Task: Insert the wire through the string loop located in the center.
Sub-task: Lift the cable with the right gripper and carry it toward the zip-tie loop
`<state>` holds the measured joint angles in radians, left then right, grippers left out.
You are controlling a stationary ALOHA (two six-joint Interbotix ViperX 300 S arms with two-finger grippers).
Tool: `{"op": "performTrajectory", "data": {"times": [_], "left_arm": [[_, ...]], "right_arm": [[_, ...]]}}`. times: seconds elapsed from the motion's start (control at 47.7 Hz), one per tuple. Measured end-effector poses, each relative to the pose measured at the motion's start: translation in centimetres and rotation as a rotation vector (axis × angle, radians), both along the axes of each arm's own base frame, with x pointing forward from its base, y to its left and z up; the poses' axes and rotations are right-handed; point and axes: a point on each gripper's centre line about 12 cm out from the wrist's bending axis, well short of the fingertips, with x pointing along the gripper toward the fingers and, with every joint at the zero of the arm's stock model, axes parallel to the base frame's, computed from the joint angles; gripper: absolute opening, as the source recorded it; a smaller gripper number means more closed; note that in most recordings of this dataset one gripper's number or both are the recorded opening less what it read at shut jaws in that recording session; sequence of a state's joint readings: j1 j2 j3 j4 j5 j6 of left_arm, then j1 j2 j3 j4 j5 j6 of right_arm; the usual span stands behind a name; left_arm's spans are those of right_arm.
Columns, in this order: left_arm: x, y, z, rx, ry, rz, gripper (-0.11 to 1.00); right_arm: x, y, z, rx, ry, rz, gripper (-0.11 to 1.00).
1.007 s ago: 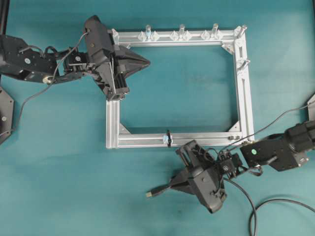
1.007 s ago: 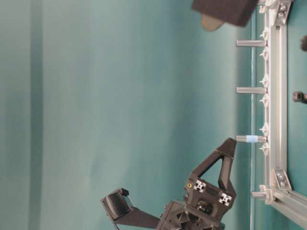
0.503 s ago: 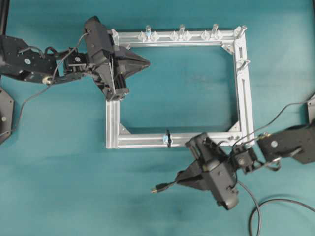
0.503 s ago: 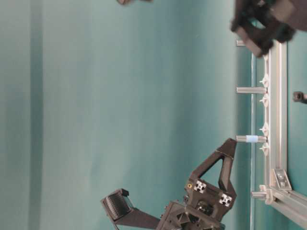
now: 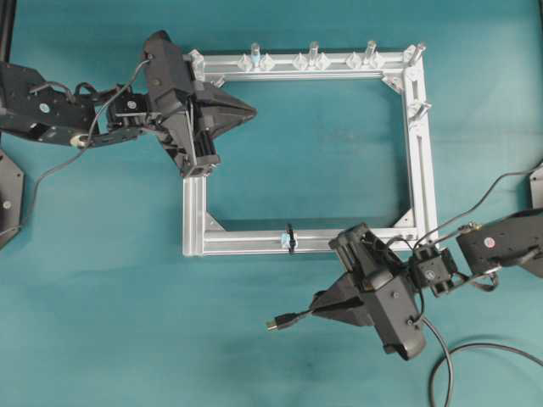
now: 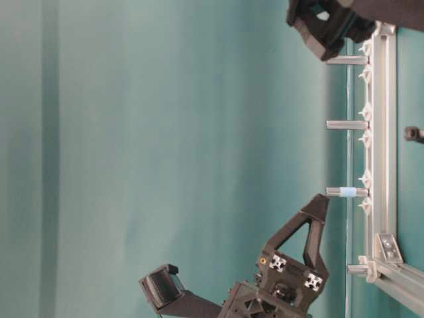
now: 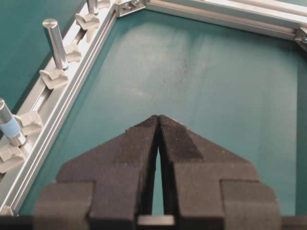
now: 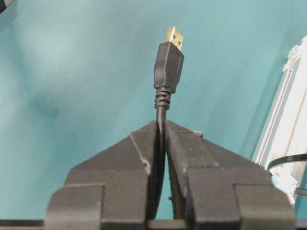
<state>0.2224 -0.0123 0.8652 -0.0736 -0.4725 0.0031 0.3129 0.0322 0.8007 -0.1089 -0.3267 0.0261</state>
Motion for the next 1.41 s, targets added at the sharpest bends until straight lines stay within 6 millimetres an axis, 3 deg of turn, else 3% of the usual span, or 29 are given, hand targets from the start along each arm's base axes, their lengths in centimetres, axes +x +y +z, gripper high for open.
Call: {"op": "performTrajectory", "data": {"times": [0.629,0.86,1.405], "left_arm": [[0.0,-0.1,-0.1,0.001,0.002,-0.004,0.0],[0.0,-0.1,-0.1,0.0,0.001,-0.003,0.0],[0.0,-0.1,0.0,0.002,0.001,-0.005,0.0]], "right_arm": [[-0.3,-0.1,-0.4,-0.006,0.013,0.001,0.07],[-1.2,-1.1,-1.2,-0.015,0.042,-0.018,0.07],[-4.4,-5.3,-0.4,-0.009,0.036,-0.115,0.07]]}}
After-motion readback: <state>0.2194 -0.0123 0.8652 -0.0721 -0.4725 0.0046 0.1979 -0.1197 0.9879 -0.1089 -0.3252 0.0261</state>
